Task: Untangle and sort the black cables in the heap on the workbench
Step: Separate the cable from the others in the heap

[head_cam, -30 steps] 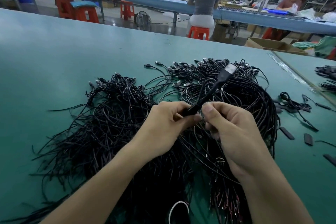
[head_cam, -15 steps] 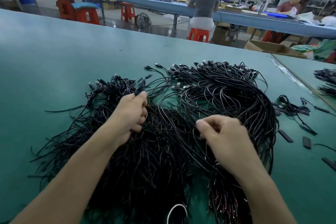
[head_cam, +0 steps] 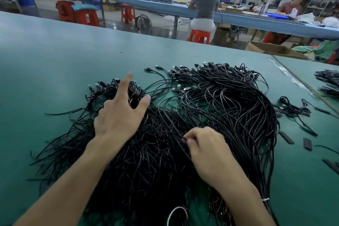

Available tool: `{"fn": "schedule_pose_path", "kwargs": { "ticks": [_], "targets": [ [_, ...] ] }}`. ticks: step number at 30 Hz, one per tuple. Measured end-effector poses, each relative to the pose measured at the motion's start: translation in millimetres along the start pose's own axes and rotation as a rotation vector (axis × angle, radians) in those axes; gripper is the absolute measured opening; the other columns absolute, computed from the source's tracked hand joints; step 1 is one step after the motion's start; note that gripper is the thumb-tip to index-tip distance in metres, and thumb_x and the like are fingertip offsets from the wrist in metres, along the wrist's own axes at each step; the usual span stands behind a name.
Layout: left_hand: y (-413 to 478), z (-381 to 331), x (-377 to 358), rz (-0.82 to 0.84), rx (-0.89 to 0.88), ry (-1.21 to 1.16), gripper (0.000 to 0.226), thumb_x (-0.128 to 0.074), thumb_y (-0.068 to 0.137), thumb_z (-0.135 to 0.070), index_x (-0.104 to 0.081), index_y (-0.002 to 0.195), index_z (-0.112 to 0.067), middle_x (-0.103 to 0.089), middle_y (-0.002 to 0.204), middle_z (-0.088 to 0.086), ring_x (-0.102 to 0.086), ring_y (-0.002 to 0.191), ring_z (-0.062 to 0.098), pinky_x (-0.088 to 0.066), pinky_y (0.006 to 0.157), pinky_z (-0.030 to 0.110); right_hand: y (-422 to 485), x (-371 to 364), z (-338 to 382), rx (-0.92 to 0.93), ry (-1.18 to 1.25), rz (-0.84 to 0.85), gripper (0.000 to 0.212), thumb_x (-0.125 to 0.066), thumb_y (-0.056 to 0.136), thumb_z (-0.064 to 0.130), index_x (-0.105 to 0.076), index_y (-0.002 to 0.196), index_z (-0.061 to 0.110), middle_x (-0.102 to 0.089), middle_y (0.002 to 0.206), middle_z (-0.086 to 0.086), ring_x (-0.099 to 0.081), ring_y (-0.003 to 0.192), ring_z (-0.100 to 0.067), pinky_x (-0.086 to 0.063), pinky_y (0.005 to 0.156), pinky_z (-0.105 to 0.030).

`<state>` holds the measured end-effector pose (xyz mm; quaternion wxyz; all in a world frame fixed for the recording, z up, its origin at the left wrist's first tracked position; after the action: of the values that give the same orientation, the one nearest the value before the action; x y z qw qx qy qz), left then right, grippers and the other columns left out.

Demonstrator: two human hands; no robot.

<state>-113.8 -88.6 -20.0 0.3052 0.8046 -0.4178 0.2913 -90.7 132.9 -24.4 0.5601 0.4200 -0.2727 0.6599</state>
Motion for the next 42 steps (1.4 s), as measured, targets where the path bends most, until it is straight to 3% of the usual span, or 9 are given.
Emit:
{"fn": "schedule_pose_path", "kwargs": {
  "ticks": [6, 14, 18, 22, 25, 28, 34, 36, 42],
  "targets": [
    [-21, -42, 9, -0.037, -0.439, 0.078, 0.06, -0.072, 0.082, -0.045, -0.047, 0.136, -0.052, -0.05, 0.097, -0.011, -0.045, 0.075, 0.004, -0.046, 0.066, 0.024, -5, 31, 20, 0.068, 0.381, -0.096, 0.02, -0.046, 0.101, 0.022, -0.063, 0.091, 0.028, -0.053, 0.068, 0.017, -0.052, 0.059, 0.005, -0.04, 0.052, -0.013],
    [-39, -59, -29, 0.456, -0.652, -0.058, 0.03, -0.052, 0.093, -0.021, -0.055, 0.107, -0.047, -0.042, 0.129, -0.012, -0.035, 0.116, 0.015, -0.034, 0.101, 0.029, -23, 45, 60, 0.36, 0.522, -0.02, 0.01, -0.074, 0.087, 0.02, -0.073, 0.079, 0.025, -0.063, 0.081, 0.022, -0.062, 0.084, 0.0, -0.043, 0.071, -0.008],
    [-24, -47, -25, 0.29, -0.532, -0.226, 0.017, -0.052, 0.101, -0.02, -0.06, 0.091, -0.03, -0.059, 0.114, -0.005, -0.055, 0.108, 0.013, -0.046, 0.094, 0.03, -27, 60, 60, 0.372, 0.627, -0.083, 0.013, -0.071, 0.086, 0.023, -0.072, 0.073, 0.023, -0.06, 0.067, 0.018, -0.058, 0.063, 0.0, -0.041, 0.056, -0.007],
    [-11, -33, 9, -0.148, -0.29, -0.54, 0.027, -0.05, 0.1, -0.037, -0.054, 0.079, -0.022, -0.059, 0.075, -0.01, -0.052, 0.058, -0.006, -0.041, 0.052, 0.01, -17, 73, 28, 0.151, 0.491, -0.276, 0.029, -0.069, 0.09, 0.021, -0.064, 0.061, 0.021, -0.052, 0.046, 0.015, -0.042, 0.038, 0.0, -0.029, 0.038, -0.007],
    [-11, -28, 30, -0.381, -0.276, -0.671, 0.045, -0.059, 0.095, -0.047, -0.043, 0.066, -0.018, -0.056, 0.06, 0.015, -0.056, 0.054, 0.017, -0.034, 0.046, 0.021, -12, 78, -3, -0.046, 0.304, -0.431, 0.034, -0.066, 0.092, 0.021, -0.058, 0.059, 0.019, -0.052, 0.042, 0.014, -0.047, 0.039, -0.001, -0.032, 0.038, -0.007],
    [-21, -37, 39, -0.476, -0.353, -0.698, 0.048, -0.065, 0.09, -0.045, -0.038, 0.06, -0.02, -0.035, 0.051, -0.004, -0.037, 0.047, 0.003, -0.029, 0.048, 0.01, -9, 78, -27, -0.166, 0.133, -0.5, 0.032, -0.063, 0.094, 0.025, -0.058, 0.062, 0.02, -0.056, 0.049, 0.008, -0.056, 0.053, -0.005, -0.037, 0.047, -0.01],
    [-37, -67, 26, -0.247, -0.802, -0.201, 0.048, -0.052, 0.097, -0.047, -0.037, 0.057, -0.025, -0.029, 0.047, -0.02, -0.032, 0.038, -0.003, -0.031, 0.041, 0.017, -4, 48, -39, -0.327, -0.319, -0.047, 0.019, -0.048, 0.1, 0.036, -0.065, 0.094, 0.03, -0.065, 0.095, 0.007, -0.051, 0.075, -0.009, -0.046, 0.091, -0.036],
    [-39, -68, 6, -0.027, -0.797, 0.06, 0.055, -0.03, 0.101, -0.057, -0.034, 0.057, -0.024, -0.034, 0.046, -0.015, -0.037, 0.038, -0.002, -0.034, 0.043, 0.02, -4, 49, -27, -0.245, -0.351, -0.044, 0.026, -0.045, 0.1, 0.031, -0.064, 0.117, 0.036, -0.059, 0.124, 0.008, -0.054, 0.104, -0.011, -0.022, 0.119, -0.041],
    [-49, -62, -30, 0.241, -0.609, 0.428, 0.04, -0.025, 0.098, -0.05, -0.053, 0.09, -0.023, -0.051, 0.076, 0.0, -0.066, 0.086, 0.032, -0.036, 0.063, 0.034, -12, 39, 28, 0.065, 0.261, 0.025, 0.05, -0.036, 0.092, 0.059, -0.051, 0.136, 0.042, -0.065, 0.109, 0.025, -0.057, 0.101, 0.008, -0.048, 0.095, -0.019]
  ]
}}
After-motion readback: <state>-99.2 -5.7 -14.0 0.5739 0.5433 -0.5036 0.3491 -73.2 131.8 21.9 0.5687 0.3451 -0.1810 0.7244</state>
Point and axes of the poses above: each hand's wrist, its own y-axis towards the middle knuckle, its own x-axis out of the back of the hand, z = x × y, the point moved 5 cm from there along y, towards the middle knuckle
